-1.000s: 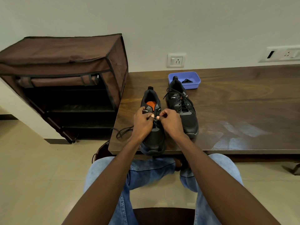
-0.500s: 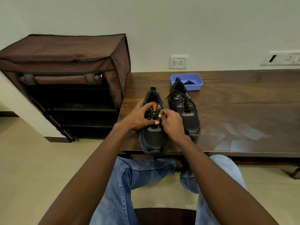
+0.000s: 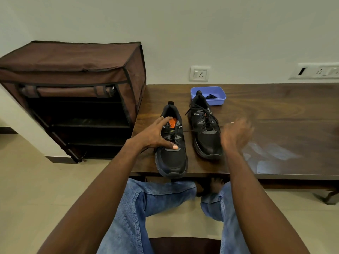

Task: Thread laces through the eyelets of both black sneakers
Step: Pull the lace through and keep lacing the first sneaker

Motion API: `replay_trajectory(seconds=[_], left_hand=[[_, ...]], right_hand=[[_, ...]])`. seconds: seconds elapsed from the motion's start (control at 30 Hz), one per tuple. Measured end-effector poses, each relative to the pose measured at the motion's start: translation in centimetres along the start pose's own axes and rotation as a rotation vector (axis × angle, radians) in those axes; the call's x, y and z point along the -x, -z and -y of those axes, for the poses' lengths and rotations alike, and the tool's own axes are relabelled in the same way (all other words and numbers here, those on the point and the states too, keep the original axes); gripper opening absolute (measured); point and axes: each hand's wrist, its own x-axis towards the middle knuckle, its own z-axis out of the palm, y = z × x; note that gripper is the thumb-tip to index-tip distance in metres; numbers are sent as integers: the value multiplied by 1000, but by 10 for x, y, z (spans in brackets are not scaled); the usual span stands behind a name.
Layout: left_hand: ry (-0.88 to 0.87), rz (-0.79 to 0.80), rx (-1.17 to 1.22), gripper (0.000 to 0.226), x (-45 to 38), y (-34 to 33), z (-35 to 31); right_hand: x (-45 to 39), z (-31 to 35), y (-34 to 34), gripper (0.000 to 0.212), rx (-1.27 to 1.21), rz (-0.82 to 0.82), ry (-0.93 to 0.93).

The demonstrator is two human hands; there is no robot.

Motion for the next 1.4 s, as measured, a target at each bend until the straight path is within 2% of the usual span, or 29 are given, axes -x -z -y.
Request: replay_trajectory(seconds=[0.07, 0.13, 0.2, 0.23, 0.3, 0.37, 0.43, 0.6, 0.7, 0.73, 0.8, 0.87, 0.93, 0.97, 1.07, 1.23, 1.33, 1.4], left_hand=[[22, 6, -35, 125, 1, -1, -2], [24, -3, -38, 126, 1, 0, -5], [12, -11, -38, 128, 0, 1, -7], [5, -14, -36, 128, 0, 1, -8], [4, -19, -22, 128, 0, 1, -9], [7, -23, 16, 125, 1, 1, -10], [12, -30, 61, 119, 3, 1, -8], [15, -43, 114, 114, 5, -1, -5], [16, -35, 130, 115, 5, 0, -7], [18, -36, 133, 114, 5, 0, -7], [25, -37, 142, 113, 6, 0, -8], [28, -37, 149, 110, 6, -1, -8], [23, -41, 163, 105, 6, -2, -8], [22, -44, 170, 103, 6, -2, -8], [34, -30, 183, 106, 7, -2, -9], [54, -12, 158, 108, 9, 0, -13], [56, -13, 158, 108, 12, -1, -14], [58, -25, 178, 117, 14, -2, -13]], right_hand=[[15, 8, -10, 38, 17, 13, 271], [34, 19, -22, 35, -101, 223, 522], [54, 26, -33, 28, -69, 479, 700], [62, 27, -37, 24, -1, 537, 780], [67, 27, -42, 18, 69, 551, 862], [64, 26, -38, 17, 42, 517, 833], [53, 23, -29, 18, -4, 433, 727], [4, 5, 5, 19, -55, -3, 77], [-8, -5, 13, 24, 6, -48, -91], [-6, -4, 10, 30, 81, -29, -55], [8, 5, -2, 40, 154, 60, 215], [31, 17, -22, 33, 63, 258, 579], [56, 26, -35, 24, 29, 474, 770], [64, 29, -38, 22, 50, 517, 823], [63, 30, -37, 15, 93, 481, 862], [33, 22, -18, 17, 79, 306, 670], [33, 18, -18, 19, 149, 333, 634], [39, 17, -20, 23, 200, 341, 685]])
